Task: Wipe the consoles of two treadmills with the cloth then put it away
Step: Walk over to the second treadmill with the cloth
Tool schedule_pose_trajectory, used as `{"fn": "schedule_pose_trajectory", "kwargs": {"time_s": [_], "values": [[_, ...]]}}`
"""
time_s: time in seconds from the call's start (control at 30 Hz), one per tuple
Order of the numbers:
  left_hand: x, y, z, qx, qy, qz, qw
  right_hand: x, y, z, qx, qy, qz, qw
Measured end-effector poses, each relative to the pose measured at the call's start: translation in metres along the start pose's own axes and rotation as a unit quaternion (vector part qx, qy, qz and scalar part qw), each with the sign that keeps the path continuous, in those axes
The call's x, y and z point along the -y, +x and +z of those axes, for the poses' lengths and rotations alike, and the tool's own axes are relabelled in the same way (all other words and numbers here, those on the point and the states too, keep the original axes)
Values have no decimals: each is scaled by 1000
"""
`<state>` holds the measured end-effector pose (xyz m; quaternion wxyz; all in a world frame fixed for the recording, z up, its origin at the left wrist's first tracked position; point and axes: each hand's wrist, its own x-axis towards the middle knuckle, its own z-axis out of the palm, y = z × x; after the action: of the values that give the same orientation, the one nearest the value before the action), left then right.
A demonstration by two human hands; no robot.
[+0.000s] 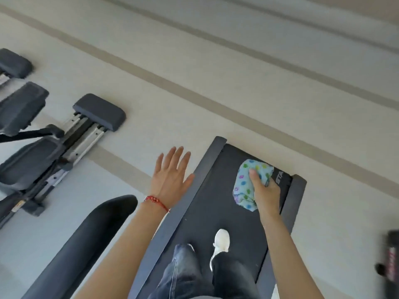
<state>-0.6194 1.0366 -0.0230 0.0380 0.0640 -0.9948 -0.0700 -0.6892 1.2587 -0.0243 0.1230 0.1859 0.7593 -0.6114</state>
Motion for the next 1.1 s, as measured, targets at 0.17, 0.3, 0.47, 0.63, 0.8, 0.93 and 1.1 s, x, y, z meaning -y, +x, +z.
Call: {"fn": "schedule_pose_trajectory", "kwargs": {"time_s": [0.17, 0.3, 0.47, 0.63, 0.8, 0.93, 1.1], "values": [[-43, 56, 19, -2, -10, 63, 998, 1, 39, -40, -58, 17, 24, 998], [-82, 104, 33, -10, -15, 87, 996, 11, 84, -71, -76, 28, 30, 996], [-128, 161, 43, -12, -28, 105, 994, 30, 138, -108, -94, 40, 41, 994], [-155, 212, 49, -24, -33, 136, 990, 47, 182, -127, -119, 46, 56, 990], [-166, 274, 59, -20, -21, 161, 987, 65, 229, -128, -138, 66, 73, 986], [-168, 337, 70, -23, -24, 186, 982, 86, 277, -119, -158, 73, 83, 981], [-165, 422, 75, -31, -25, 215, 976, 123, 335, -105, -168, 80, 69, 980]]}}
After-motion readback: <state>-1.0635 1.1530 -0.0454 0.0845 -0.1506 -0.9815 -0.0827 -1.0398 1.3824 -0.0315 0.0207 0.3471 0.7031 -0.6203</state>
